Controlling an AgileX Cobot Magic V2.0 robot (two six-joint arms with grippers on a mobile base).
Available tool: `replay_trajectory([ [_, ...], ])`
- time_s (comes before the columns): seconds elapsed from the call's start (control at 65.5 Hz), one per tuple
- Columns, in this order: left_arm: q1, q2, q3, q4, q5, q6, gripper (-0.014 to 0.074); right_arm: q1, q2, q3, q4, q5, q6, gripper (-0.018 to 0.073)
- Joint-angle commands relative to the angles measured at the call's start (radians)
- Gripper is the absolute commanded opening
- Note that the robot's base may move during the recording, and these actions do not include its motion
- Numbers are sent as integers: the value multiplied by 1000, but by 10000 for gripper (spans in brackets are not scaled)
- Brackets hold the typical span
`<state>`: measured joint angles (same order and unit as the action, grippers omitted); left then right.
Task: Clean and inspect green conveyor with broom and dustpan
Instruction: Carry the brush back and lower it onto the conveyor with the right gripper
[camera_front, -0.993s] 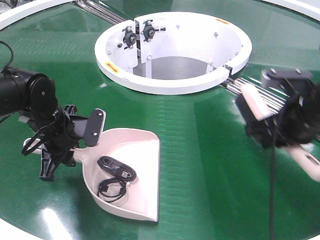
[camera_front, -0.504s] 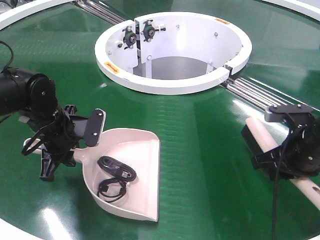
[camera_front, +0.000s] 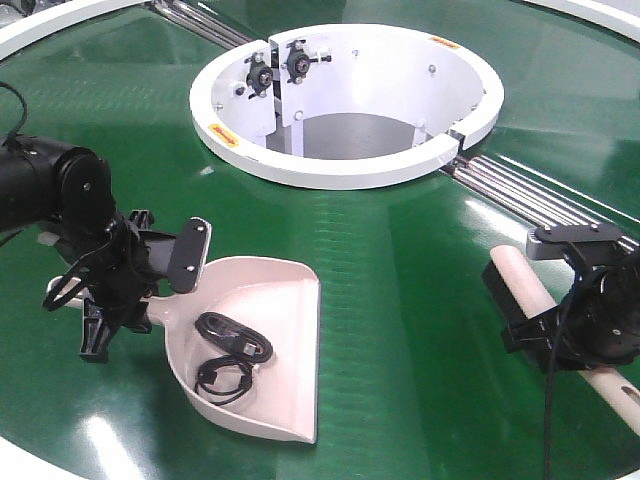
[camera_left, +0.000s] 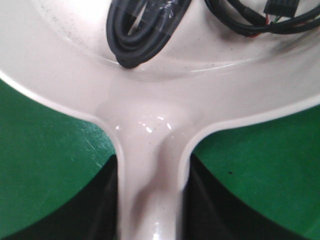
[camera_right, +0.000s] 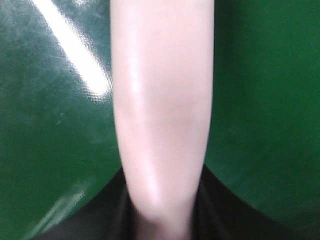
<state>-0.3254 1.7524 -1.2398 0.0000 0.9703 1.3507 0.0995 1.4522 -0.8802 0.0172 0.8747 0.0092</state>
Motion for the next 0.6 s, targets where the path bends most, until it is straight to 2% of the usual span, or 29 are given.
replay_trajectory([
  [0.0, -11, -45, -27, -14, 5, 7, -6, -5, -26, -24, -6, -31, -9, 68],
  [0.428, -10, -45, -27, -28, 31, 6, 11, -5, -26, -24, -2, -23, -9, 213],
  [0.581, -9, -45, -27, -30, 30, 6, 64, -5, -26, -24, -3, -22, -9, 294],
])
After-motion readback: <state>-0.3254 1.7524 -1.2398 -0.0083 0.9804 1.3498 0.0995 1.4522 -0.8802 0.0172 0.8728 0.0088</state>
